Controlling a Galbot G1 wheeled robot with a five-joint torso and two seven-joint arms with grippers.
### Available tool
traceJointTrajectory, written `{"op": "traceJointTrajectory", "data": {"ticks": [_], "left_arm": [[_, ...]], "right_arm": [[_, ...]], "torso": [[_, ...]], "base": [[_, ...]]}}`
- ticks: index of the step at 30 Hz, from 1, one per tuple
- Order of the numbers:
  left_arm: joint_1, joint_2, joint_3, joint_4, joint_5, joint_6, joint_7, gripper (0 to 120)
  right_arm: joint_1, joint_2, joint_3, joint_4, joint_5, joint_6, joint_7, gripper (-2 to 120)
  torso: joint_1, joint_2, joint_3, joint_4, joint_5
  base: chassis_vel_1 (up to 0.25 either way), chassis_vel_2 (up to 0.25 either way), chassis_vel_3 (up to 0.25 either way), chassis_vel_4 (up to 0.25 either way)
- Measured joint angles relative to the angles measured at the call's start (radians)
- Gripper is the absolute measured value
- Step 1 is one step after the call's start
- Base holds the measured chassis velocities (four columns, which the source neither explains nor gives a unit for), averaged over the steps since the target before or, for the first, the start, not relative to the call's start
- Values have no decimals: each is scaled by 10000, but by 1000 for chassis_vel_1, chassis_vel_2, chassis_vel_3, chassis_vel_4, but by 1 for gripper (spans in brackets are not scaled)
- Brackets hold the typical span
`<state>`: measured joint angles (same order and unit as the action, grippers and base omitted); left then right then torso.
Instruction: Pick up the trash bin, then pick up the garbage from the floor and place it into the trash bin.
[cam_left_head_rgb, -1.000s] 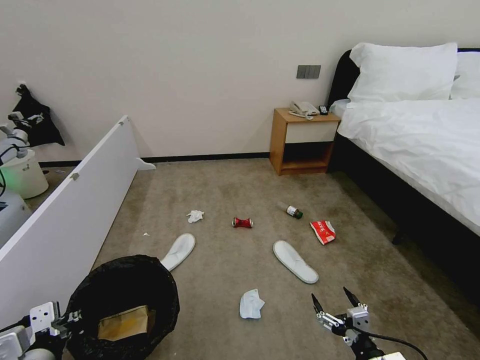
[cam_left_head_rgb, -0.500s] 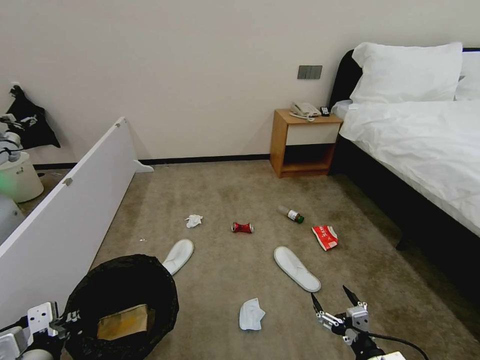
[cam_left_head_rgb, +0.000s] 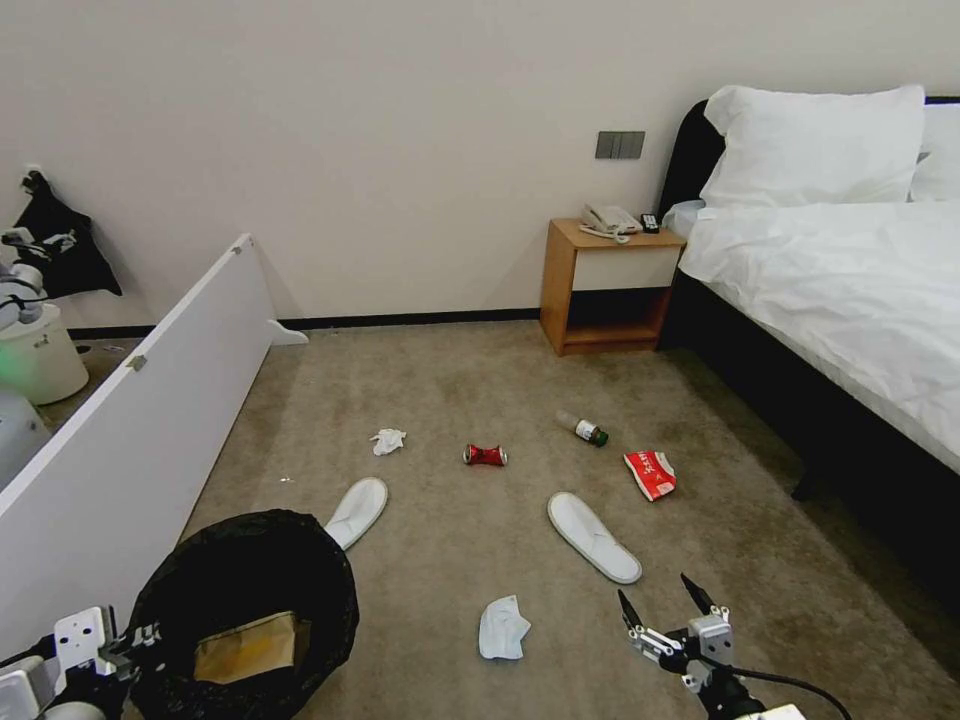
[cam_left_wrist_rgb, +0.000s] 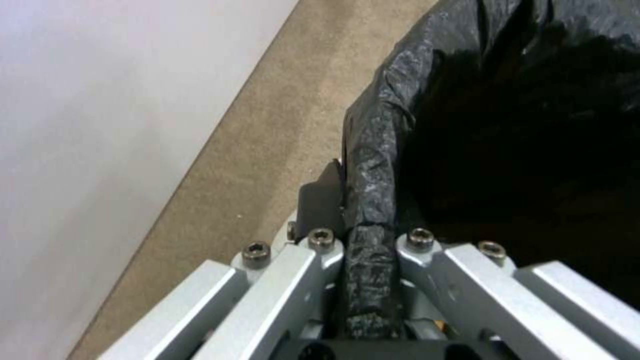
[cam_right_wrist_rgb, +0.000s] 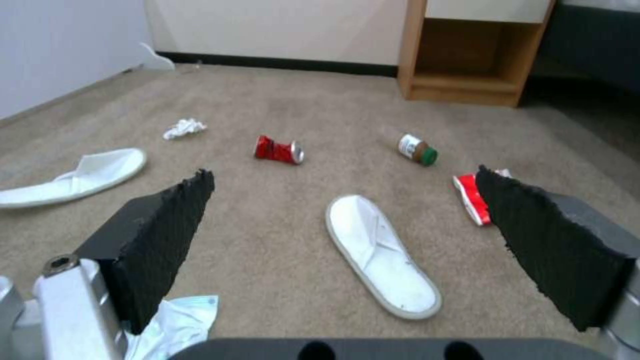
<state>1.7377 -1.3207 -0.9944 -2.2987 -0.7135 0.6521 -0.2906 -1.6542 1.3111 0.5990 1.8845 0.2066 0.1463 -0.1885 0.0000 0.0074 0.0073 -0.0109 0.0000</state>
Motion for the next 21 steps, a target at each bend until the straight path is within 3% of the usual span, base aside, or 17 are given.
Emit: {"op": "traceJointTrajectory", "data": {"ticks": [21], "left_arm": [[31, 18, 46, -49, 0, 11, 5, 3]], "right_arm": [[-44, 28, 37, 1, 15, 8, -39, 100]], "torso": [[0, 0, 1, -1, 0]], "base": [[-35, 38, 36, -38]]}}
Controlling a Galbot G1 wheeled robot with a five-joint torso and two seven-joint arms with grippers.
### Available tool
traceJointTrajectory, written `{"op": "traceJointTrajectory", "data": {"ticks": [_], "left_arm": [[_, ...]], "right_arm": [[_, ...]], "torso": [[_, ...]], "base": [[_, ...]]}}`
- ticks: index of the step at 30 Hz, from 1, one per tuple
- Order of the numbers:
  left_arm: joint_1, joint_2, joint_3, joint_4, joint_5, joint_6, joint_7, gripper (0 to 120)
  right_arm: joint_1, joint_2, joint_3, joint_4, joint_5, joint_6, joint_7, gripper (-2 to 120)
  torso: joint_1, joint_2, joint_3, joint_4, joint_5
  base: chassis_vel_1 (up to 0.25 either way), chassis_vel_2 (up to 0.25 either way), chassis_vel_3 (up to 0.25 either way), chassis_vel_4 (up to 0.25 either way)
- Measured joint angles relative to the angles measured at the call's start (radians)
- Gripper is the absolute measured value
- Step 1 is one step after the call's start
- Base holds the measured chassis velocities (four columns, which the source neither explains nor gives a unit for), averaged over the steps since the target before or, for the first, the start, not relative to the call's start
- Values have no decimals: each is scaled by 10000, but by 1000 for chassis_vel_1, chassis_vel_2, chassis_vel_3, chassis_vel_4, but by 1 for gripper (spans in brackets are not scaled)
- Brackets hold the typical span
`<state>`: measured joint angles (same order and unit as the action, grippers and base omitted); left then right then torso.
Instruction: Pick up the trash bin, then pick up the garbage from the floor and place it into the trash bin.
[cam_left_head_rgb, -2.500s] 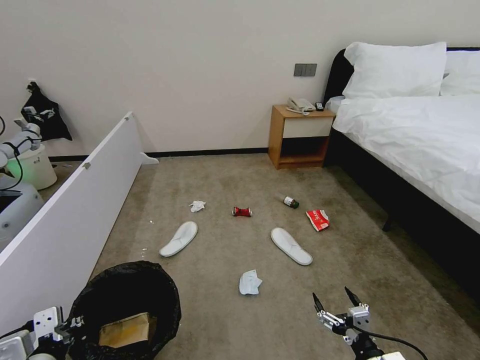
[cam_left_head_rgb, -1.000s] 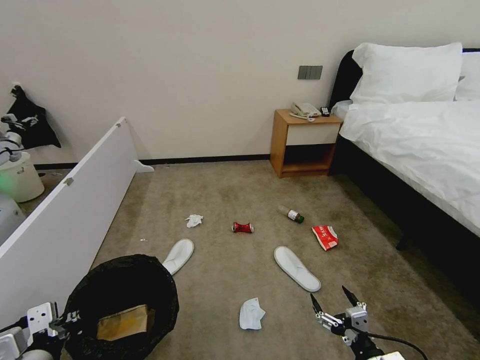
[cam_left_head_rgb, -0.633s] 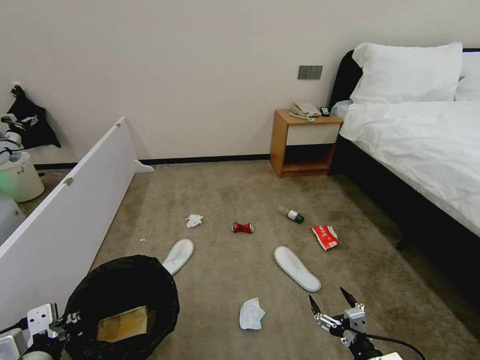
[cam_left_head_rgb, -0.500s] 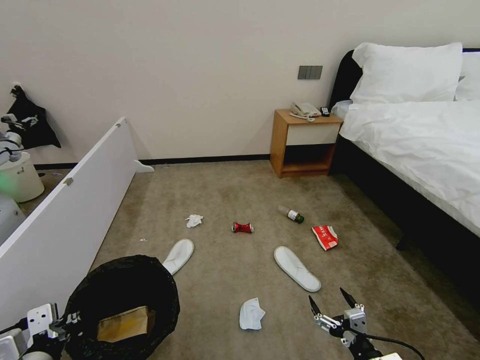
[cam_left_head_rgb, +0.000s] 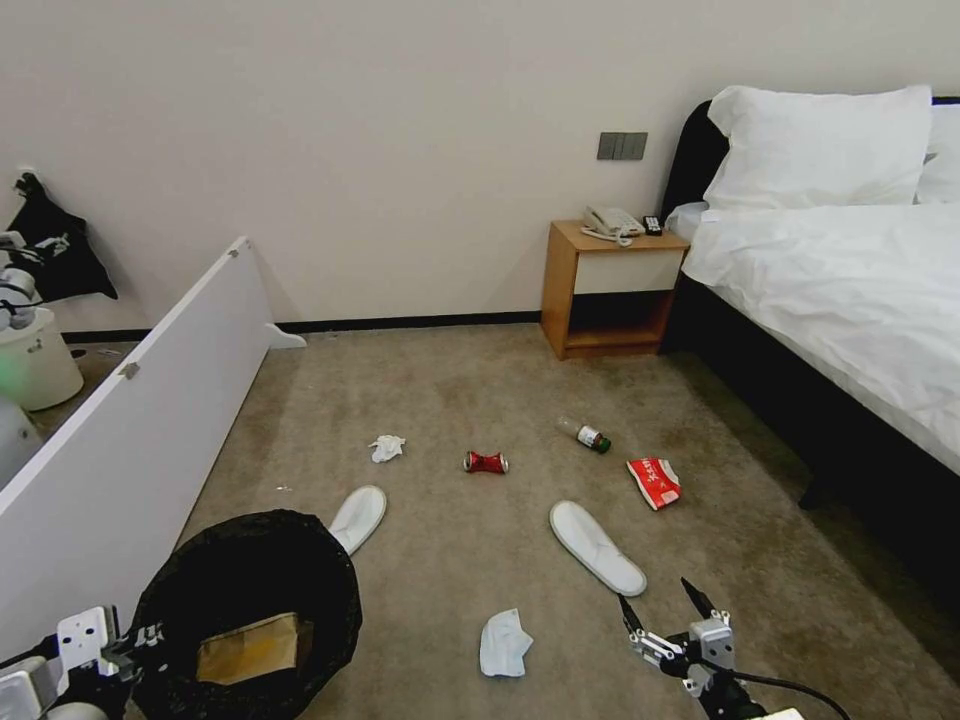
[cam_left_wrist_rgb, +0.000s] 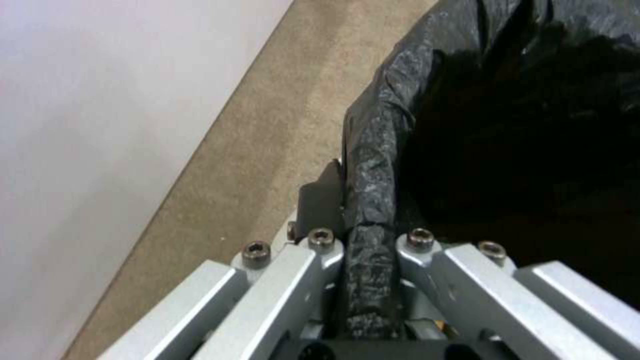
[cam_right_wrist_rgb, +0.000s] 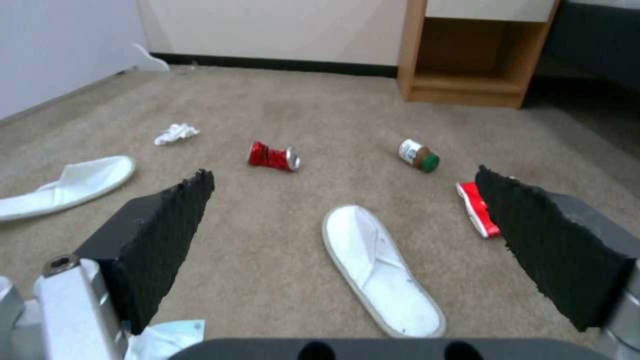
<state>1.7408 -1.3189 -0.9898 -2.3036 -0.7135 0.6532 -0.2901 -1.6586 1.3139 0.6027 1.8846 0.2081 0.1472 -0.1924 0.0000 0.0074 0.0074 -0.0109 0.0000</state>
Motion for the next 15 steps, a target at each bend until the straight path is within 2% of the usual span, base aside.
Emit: {"op": "traceJointTrajectory", "data": {"ticks": [11, 15], "left_arm": [[-28, -21, -7, 10, 0, 4, -1, 3], [39, -63, -7, -47, 17, 23, -21, 3]], "right_arm": [[48, -46, -129, -57, 13, -5, 27, 100], [217, -101, -680, -277, 127, -601, 125, 100]], "torso": [[0, 0, 0, 0, 0], [0, 0, 0, -2, 0]], "base": [[-31, 31, 35, -32], [0, 0, 0, 0]]}}
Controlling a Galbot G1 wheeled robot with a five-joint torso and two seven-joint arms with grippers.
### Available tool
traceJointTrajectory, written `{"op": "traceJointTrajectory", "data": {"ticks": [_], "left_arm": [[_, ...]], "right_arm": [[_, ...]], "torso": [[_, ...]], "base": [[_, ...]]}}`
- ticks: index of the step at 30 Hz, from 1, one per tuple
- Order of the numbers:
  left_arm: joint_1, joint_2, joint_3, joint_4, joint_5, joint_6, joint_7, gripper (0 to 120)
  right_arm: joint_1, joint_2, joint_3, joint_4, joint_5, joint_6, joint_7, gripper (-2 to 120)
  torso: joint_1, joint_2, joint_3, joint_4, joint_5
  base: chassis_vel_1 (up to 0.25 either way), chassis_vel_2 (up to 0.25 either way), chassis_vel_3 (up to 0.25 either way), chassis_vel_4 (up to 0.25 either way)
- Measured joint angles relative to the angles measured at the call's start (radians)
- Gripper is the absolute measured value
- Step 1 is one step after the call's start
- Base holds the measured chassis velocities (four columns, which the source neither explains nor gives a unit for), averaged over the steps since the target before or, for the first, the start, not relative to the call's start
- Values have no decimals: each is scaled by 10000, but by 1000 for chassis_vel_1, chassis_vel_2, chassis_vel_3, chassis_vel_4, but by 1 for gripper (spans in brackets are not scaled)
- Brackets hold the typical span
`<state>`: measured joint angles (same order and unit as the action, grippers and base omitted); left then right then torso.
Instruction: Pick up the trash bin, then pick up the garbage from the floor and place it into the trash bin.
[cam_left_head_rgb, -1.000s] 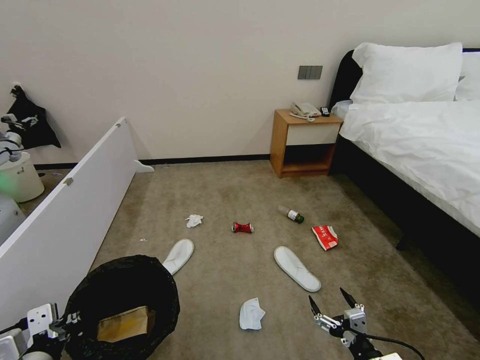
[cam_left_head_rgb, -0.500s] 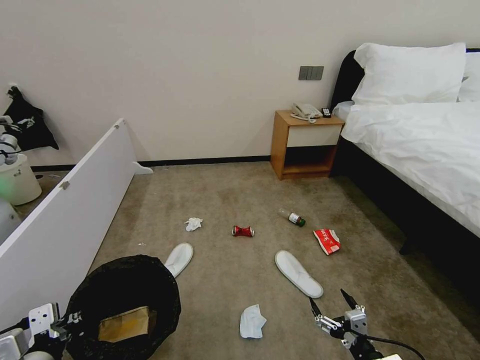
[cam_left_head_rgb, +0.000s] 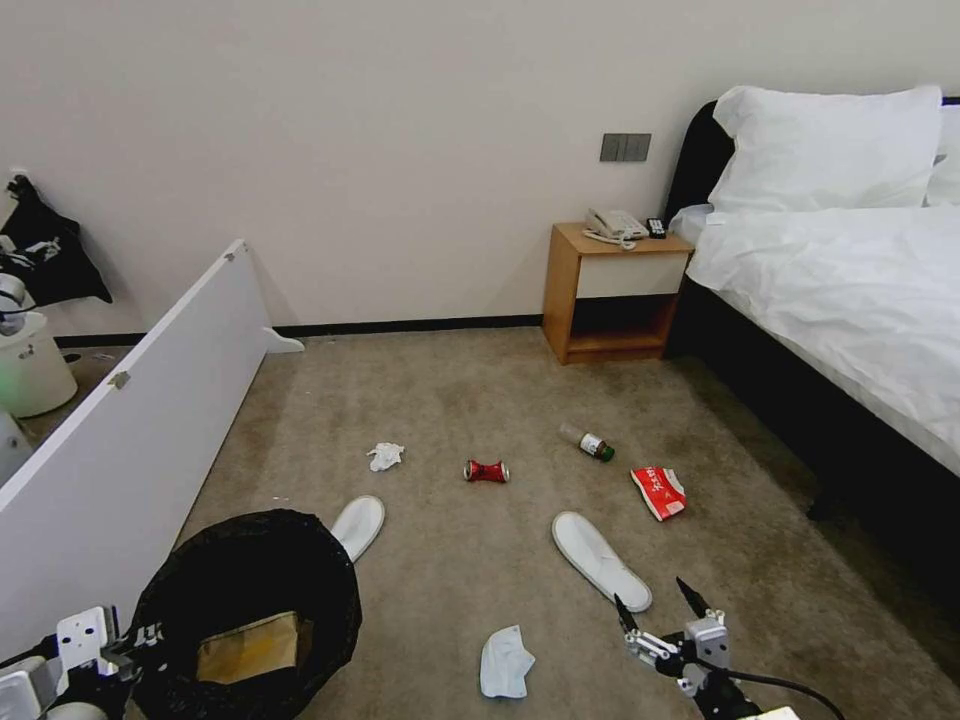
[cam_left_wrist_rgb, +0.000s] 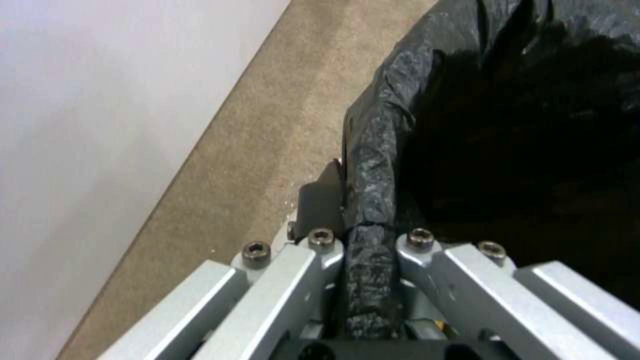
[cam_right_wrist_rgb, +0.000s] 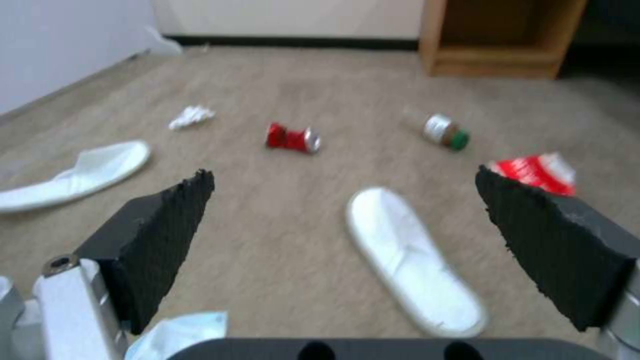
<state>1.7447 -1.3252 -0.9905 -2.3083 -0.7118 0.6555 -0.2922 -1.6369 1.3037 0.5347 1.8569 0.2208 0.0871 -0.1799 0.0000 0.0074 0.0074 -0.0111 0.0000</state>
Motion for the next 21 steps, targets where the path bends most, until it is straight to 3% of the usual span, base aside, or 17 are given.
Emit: {"op": "traceJointTrajectory", "data": {"ticks": [4, 6, 7, 10, 12, 17, 21], "left_arm": [[79, -68, -1, -47, 47, 5, -14, 3], [146, -150, -2, -84, 102, 7, -20, 3], [180, -201, -5, -110, 142, 7, -20, 3], [204, -268, -9, -139, 187, 8, -18, 3], [221, -436, -35, -256, 266, 43, -27, 3], [218, -471, -36, -312, 309, 78, -42, 3], [183, -550, 58, -401, 519, 129, -155, 3]], "right_arm": [[273, -114, -571, -166, -39, -728, 793, 100], [568, -230, -1347, -277, -166, -1397, 2350, 100], [727, -260, -1619, -340, -135, -1630, 2595, 100], [900, -273, -1889, -415, 23, -1847, 2592, 100], [1357, -267, -2469, -555, 1232, -2636, 2286, 100], [1627, -322, -2713, -619, 2002, -3195, 2099, 100], [2264, -676, -3333, -847, 2939, -4123, 2026, 100]], "torso": [[0, 0, 0, 3, -1], [0, 0, 0, 4, 0], [0, -1, 0, 3, 1], [0, 0, 0, 4, 0], [0, 0, 0, 3, 0], [0, -1, 0, 2, 1], [0, -1, 0, 1, -1]], "base": [[0, 0, 0, 0], [0, 0, 0, 0], [0, 0, 0, 0], [0, 0, 0, 0], [0, 0, 0, 0], [0, 0, 0, 0], [0, 0, 0, 0]]}}
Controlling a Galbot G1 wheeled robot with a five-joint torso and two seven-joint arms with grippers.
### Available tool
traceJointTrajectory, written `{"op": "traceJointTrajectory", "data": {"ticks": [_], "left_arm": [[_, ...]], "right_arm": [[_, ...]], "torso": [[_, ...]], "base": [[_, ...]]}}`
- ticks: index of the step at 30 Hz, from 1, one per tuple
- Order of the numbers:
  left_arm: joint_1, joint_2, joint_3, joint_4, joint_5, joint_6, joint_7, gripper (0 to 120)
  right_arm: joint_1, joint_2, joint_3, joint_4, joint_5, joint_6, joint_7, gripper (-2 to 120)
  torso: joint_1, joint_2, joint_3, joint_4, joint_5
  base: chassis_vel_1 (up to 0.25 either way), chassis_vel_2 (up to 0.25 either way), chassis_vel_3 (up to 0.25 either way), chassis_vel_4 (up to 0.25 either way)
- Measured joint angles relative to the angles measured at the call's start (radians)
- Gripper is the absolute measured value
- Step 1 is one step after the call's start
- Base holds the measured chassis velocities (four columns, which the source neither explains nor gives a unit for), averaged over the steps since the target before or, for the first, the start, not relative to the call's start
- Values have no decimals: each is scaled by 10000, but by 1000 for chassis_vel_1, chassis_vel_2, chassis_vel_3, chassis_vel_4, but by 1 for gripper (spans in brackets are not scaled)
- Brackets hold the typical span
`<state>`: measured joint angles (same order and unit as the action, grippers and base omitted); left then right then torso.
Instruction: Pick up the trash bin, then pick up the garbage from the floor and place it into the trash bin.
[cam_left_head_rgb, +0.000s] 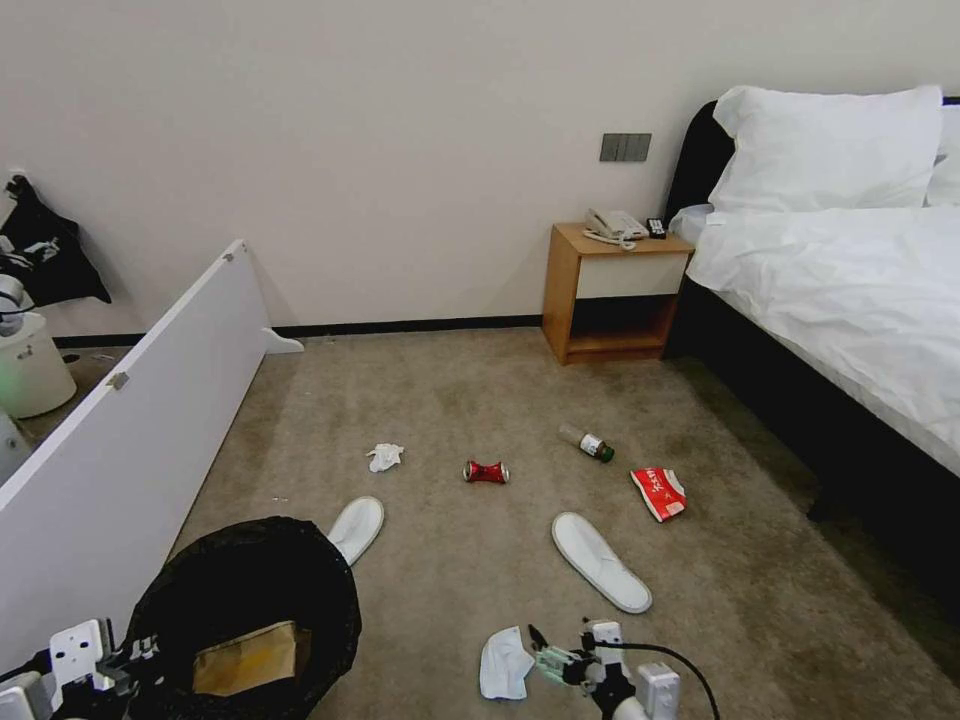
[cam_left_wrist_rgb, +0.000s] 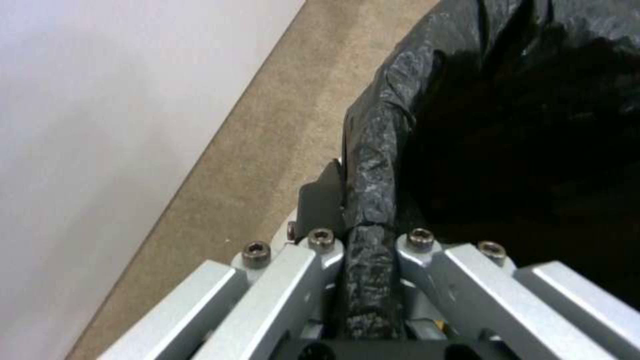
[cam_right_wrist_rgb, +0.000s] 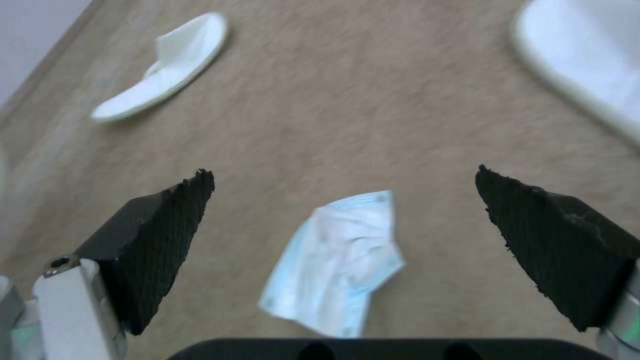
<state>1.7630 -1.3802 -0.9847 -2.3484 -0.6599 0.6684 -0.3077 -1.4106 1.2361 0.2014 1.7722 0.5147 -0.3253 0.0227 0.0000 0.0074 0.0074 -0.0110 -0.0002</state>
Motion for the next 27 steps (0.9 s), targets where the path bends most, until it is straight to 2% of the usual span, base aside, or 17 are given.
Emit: {"op": "traceJointTrajectory", "data": {"ticks": [1, 4, 11, 22, 27], "left_arm": [[-10, -83, 109, -44, 144, 19, -16, 3], [-14, -188, 245, -96, 343, 28, -61, 3], [-30, -371, 424, -238, 582, 59, -115, 3], [49, -524, 498, -354, 724, 69, -148, 3], [92, -656, 675, -373, 916, 70, -157, 3]], "right_arm": [[304, -88, -296, -20, 453, -362, 37, 100], [666, -101, -664, -151, 705, -617, 94, 100], [1119, -6, -1292, -565, 729, -1055, 319, 100], [1462, 206, -1468, -1105, 683, -1630, 711, 100], [1638, 325, -1430, -1702, 664, -1909, 993, 100]], "torso": [[0, 1, 0, 1, 1], [0, 0, 0, 2, 0], [0, 0, 0, 2, 1], [0, 0, 0, 2, 1], [0, 0, 0, 1, 1]], "base": [[0, 0, 0, 0], [0, 0, 0, 0], [0, 0, 0, 0], [0, 0, 0, 0], [0, 0, 0, 0]]}}
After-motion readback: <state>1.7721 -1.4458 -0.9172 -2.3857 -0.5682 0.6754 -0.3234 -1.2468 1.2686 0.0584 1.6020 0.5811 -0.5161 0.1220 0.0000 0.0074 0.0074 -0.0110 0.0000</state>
